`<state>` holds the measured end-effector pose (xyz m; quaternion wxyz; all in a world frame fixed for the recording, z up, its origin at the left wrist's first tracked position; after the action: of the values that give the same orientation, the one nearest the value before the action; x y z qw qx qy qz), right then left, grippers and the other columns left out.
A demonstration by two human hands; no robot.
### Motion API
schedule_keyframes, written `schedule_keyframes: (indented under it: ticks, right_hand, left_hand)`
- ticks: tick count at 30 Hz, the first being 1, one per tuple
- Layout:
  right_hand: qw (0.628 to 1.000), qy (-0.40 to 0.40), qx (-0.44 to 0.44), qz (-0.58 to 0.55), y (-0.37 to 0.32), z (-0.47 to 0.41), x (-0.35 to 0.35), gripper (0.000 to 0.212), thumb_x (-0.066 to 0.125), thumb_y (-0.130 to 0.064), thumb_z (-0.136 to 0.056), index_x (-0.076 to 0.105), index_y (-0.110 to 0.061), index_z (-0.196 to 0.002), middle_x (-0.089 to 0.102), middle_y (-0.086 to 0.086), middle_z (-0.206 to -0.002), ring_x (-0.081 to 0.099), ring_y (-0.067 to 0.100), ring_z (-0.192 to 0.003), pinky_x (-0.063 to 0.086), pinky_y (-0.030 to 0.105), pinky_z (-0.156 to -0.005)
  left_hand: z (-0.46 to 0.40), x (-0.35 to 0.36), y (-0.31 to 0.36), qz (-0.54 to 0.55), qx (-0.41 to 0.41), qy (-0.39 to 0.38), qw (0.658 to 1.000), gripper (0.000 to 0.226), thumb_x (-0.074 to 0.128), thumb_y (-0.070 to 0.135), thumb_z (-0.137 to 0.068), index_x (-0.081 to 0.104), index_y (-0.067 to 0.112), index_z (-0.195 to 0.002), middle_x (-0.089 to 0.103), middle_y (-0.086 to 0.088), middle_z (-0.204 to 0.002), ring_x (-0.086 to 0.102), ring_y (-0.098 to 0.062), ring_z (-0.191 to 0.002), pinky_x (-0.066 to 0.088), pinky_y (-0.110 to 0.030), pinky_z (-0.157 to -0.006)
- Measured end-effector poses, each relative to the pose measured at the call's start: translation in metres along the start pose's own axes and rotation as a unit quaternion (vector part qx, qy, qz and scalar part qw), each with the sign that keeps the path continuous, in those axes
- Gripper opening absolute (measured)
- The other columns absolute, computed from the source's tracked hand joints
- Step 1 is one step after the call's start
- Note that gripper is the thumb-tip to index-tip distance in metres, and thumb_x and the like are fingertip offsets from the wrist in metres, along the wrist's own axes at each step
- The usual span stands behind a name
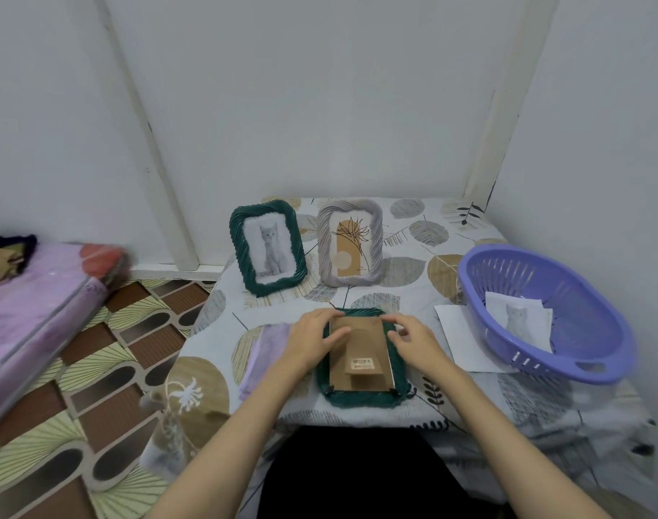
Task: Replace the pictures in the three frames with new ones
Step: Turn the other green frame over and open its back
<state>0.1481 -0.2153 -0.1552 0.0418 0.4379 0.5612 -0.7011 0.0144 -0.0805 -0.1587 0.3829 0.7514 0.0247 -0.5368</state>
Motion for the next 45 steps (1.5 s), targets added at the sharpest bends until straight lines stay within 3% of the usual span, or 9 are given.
schedule_keyframes:
  ticks: [2, 5, 9, 13, 17, 27, 33, 40, 45]
  right_hand:
    - [1.000, -0.014, -0.025, -0.011, -0.005, 0.021, -0.004, 0.024, 0.054, -0.015, -0.091, 0.063, -0.023, -0.112, 0.058, 0.006, -0.115, 0.052, 0.014, -0.096, 0.039, 0.015, -0.079]
    - [0.998, -0.023, -0.054, 0.002, -0.008, 0.047, -0.006, 0.023, 0.061, -0.016, -0.087, 0.064, -0.020, -0.109, 0.058, 0.001, -0.109, 0.050, 0.000, -0.090, 0.035, 0.007, -0.071]
    - [0.995, -0.037, -0.065, 0.071, 0.004, 0.068, -0.002, 0.038, 0.073, -0.026, -0.077, 0.063, -0.017, -0.113, 0.055, 0.007, -0.116, 0.051, 0.018, -0.113, 0.033, 0.018, -0.095]
    - [0.986, -0.081, -0.050, 0.135, 0.015, 0.079, 0.006, 0.055, 0.079, -0.034, -0.068, 0.061, -0.017, -0.117, 0.049, 0.006, -0.123, 0.043, 0.017, -0.119, 0.030, 0.023, -0.103]
    - [0.988, -0.047, -0.055, 0.135, 0.010, 0.077, 0.005, 0.035, 0.074, -0.023, -0.075, 0.067, -0.014, -0.107, 0.053, 0.008, -0.119, 0.049, 0.023, -0.116, 0.036, 0.030, -0.102]
    - [0.989, -0.004, -0.041, 0.142, 0.008, 0.077, 0.010, 0.028, 0.072, -0.024, -0.075, 0.066, -0.020, -0.103, 0.052, 0.002, -0.120, 0.047, 0.023, -0.115, 0.036, 0.034, -0.100]
    - [0.988, -0.009, -0.040, 0.146, 0.011, 0.075, 0.011, 0.026, 0.071, -0.026, -0.076, 0.065, -0.023, -0.101, 0.049, -0.001, -0.119, 0.044, 0.021, -0.114, 0.035, 0.036, -0.099]
    - [0.984, -0.015, -0.040, 0.173, 0.012, 0.078, 0.009, 0.025, 0.068, -0.029, -0.079, 0.063, -0.027, -0.103, 0.045, -0.003, -0.123, 0.041, 0.019, -0.117, 0.030, 0.033, -0.096]
    - [0.980, -0.042, -0.002, 0.196, 0.009, 0.078, 0.000, 0.029, 0.061, -0.047, -0.082, 0.059, -0.033, -0.107, 0.044, -0.006, -0.124, 0.035, 0.019, -0.119, 0.029, 0.034, -0.094]
  left_hand:
    - [0.016, 0.001, 0.010, 0.051, 0.014, -0.033, 0.998, 0.035, 0.056, 0.042, -0.087, 0.062, 0.020, -0.113, 0.063, 0.002, -0.119, 0.055, -0.016, -0.113, 0.042, -0.030, -0.095]
    - [0.038, 0.008, 0.018, -0.020, 0.046, -0.055, 0.997, 0.039, 0.057, 0.045, -0.086, 0.060, 0.021, -0.117, 0.059, 0.004, -0.124, 0.050, -0.014, -0.119, 0.035, -0.029, -0.096]
    - [0.063, 0.010, 0.006, -0.045, 0.031, -0.030, 0.998, 0.059, 0.054, 0.061, -0.079, 0.051, 0.023, -0.125, 0.048, 0.006, -0.136, 0.040, -0.012, -0.126, 0.032, -0.035, -0.107]
    - [0.080, 0.010, 0.001, -0.099, 0.065, -0.067, 0.991, 0.090, 0.047, 0.081, -0.054, 0.051, 0.024, -0.123, 0.046, 0.006, -0.136, 0.039, -0.010, -0.127, 0.029, -0.029, -0.108]
    - [0.080, 0.009, 0.001, -0.075, 0.058, -0.019, 0.995, 0.060, 0.071, 0.051, -0.068, 0.056, 0.015, -0.114, 0.059, 0.000, -0.120, 0.051, -0.016, -0.112, 0.037, -0.026, -0.096]
    - [0.089, 0.018, -0.004, 0.093, 0.000, 0.012, 0.996, 0.034, 0.077, 0.022, -0.070, 0.057, 0.011, -0.095, 0.062, -0.003, -0.103, 0.053, -0.013, -0.096, 0.034, -0.011, -0.078]
    - [0.086, 0.020, -0.003, 0.100, 0.005, 0.000, 0.995, 0.031, 0.078, 0.018, -0.068, 0.051, 0.020, -0.084, 0.059, -0.004, -0.105, 0.052, -0.016, -0.103, 0.032, 0.000, -0.080]
    - [0.086, 0.024, -0.005, 0.097, 0.019, -0.006, 0.995, 0.027, 0.077, 0.020, -0.069, 0.062, 0.008, -0.088, 0.056, -0.001, -0.112, 0.049, -0.014, -0.114, 0.030, -0.013, -0.090]
    - [0.082, 0.019, 0.002, 0.131, 0.011, -0.031, 0.991, 0.027, 0.077, 0.030, -0.072, 0.059, 0.016, -0.087, 0.058, -0.002, -0.104, 0.053, -0.015, -0.102, 0.038, -0.020, -0.087]
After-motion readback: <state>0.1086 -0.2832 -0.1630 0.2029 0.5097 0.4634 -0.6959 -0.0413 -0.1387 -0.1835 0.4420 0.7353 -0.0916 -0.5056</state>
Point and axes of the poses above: each hand's wrist, its own z-axis away from the middle knuckle, its own x-axis out of the palm, y = z × x, the point moved 4 cm from there along -z, towards the middle knuckle
